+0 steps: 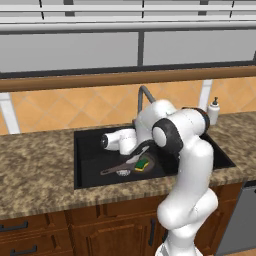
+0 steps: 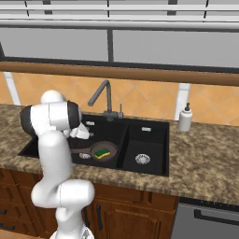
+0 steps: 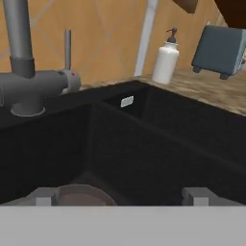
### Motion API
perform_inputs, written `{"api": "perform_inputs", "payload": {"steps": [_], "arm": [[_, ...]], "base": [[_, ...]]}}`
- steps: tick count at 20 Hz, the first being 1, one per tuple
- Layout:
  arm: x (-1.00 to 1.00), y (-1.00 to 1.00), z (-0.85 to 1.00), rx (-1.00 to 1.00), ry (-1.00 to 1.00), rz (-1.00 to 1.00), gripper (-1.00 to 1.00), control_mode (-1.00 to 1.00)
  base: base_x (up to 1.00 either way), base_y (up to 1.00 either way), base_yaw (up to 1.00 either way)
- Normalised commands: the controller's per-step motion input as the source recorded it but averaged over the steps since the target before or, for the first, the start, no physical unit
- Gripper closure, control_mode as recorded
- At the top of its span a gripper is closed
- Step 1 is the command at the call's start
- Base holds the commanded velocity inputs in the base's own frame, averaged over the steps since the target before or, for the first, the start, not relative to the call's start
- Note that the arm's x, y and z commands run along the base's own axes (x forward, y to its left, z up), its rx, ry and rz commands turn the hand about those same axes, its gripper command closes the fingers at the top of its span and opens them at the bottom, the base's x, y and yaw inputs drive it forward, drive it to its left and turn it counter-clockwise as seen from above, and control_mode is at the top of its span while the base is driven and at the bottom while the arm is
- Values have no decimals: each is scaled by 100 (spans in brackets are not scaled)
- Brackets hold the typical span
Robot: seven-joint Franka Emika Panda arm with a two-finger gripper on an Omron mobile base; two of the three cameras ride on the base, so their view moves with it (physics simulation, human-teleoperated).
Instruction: Pick the pan and sponge and place them into the sink. Then turn on the water.
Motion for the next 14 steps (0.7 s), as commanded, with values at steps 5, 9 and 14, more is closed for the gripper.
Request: {"api": "perform_inputs", "payload": {"steps": [5, 9, 14], "arm": [[-100, 13, 82, 11, -32, 7, -100, -100], [-100, 2, 74, 24, -5, 14, -100, -100], [-89, -3, 77, 42, 1, 16, -100, -100]], "base": [[0, 0, 0], [0, 0, 0], [0, 0, 0]]}}
